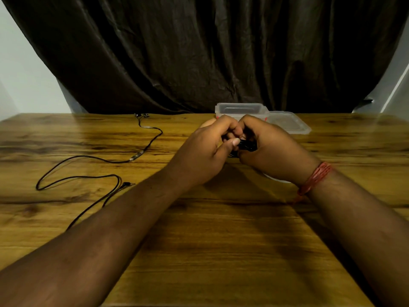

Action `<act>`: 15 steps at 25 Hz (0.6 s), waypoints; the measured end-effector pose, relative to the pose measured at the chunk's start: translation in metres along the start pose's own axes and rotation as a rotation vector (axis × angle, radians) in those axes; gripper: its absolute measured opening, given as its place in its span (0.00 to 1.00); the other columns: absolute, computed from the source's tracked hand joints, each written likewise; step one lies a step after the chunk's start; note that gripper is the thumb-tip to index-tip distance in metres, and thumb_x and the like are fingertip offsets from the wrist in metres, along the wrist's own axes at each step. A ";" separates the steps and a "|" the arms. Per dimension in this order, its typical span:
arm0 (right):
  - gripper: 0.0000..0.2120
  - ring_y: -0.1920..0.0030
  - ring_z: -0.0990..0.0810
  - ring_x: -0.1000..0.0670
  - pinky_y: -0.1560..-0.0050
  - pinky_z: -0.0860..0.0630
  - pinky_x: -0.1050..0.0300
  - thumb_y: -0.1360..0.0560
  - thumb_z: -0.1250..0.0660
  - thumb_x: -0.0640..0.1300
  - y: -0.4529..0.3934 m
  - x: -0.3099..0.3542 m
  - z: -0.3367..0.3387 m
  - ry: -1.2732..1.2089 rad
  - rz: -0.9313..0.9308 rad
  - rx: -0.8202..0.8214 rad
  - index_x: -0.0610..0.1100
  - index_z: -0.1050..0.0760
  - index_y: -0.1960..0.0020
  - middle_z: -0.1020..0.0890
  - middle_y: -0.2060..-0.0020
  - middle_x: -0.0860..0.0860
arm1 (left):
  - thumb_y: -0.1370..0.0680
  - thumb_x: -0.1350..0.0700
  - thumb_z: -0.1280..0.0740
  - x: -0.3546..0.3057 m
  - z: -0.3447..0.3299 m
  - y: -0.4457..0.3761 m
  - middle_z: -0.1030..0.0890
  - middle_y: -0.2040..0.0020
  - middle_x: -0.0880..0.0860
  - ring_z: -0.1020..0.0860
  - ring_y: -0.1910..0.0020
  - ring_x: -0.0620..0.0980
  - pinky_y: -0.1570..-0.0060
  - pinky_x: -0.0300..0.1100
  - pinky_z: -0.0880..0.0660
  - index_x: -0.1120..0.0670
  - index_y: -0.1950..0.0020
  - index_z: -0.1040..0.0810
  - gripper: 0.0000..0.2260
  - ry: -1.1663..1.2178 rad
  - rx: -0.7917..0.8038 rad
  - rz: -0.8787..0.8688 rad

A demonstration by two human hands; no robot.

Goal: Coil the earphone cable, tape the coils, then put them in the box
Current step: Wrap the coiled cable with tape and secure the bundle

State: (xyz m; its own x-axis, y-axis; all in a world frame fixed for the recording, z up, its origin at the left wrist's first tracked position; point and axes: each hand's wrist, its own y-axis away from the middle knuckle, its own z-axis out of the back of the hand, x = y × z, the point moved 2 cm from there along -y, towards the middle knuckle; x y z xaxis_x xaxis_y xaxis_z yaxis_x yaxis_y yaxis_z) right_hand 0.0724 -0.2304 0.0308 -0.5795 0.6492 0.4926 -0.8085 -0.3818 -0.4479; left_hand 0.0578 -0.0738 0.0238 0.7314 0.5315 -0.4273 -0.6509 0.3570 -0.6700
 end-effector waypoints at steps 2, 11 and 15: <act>0.12 0.63 0.25 0.62 0.67 0.31 0.71 0.30 0.29 0.38 0.001 0.002 -0.001 0.045 0.023 0.016 0.49 0.29 0.52 0.24 0.62 0.58 | 0.22 0.60 0.35 0.001 -0.002 0.000 0.22 0.50 0.51 0.26 0.49 0.44 0.52 0.39 0.28 0.55 0.45 0.25 0.06 0.009 0.003 0.003; 0.22 0.48 0.19 0.52 0.47 0.21 0.52 0.31 0.26 0.43 0.002 -0.008 0.005 -0.239 -0.042 0.262 0.52 0.27 0.39 0.19 0.49 0.52 | 0.20 0.62 0.37 0.007 0.003 0.001 0.21 0.54 0.52 0.21 0.53 0.42 0.50 0.46 0.23 0.55 0.44 0.27 0.06 0.208 0.017 0.106; 0.10 0.63 0.23 0.57 0.64 0.26 0.64 0.25 0.30 0.42 0.002 -0.001 0.006 -0.319 -0.058 0.187 0.45 0.22 0.44 0.19 0.54 0.43 | 0.20 0.61 0.37 0.008 0.003 0.001 0.22 0.52 0.51 0.22 0.50 0.44 0.49 0.45 0.25 0.53 0.43 0.28 0.07 0.193 0.053 0.093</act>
State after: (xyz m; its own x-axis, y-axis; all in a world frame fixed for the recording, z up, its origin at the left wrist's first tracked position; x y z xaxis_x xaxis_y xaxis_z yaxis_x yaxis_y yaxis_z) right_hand 0.0705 -0.2356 0.0341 -0.5112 0.4470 0.7340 -0.8287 -0.4829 -0.2830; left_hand 0.0627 -0.0666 0.0213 0.6901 0.4085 -0.5974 -0.7231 0.3557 -0.5921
